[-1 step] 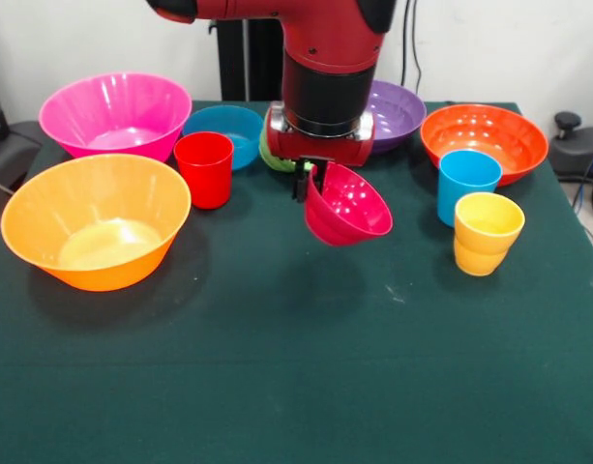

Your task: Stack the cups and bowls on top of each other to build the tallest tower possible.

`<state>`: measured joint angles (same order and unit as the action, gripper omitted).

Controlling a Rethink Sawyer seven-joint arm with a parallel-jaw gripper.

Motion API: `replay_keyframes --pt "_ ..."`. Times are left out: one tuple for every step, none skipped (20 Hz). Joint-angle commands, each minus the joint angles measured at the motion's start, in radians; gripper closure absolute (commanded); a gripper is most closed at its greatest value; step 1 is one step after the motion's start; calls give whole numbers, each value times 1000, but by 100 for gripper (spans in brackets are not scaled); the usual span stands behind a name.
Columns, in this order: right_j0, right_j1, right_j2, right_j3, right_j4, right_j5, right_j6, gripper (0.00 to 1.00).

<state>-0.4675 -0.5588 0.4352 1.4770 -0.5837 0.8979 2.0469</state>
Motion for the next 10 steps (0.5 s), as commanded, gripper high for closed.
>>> replay_keyframes --pt "11 36 18 -73 -25 101 -183 100" --pt "13 43 22 -85 -25 105 -188 100" --pt "12 46 25 -93 -25 111 -195 100" --pt "13 53 28 -105 -24 119 -201 100" --pt "13 55 30 -115 -23 127 -207 100" --pt "15 60 31 -128 -24 133 -208 100" --pt "17 65 32 -141 -24 138 -209 100" --pt "19 65 32 -144 -24 134 -203 100" --pt "17 55 29 -125 -24 114 -188 100" --pt "17 58 29 -127 -24 108 -183 100"
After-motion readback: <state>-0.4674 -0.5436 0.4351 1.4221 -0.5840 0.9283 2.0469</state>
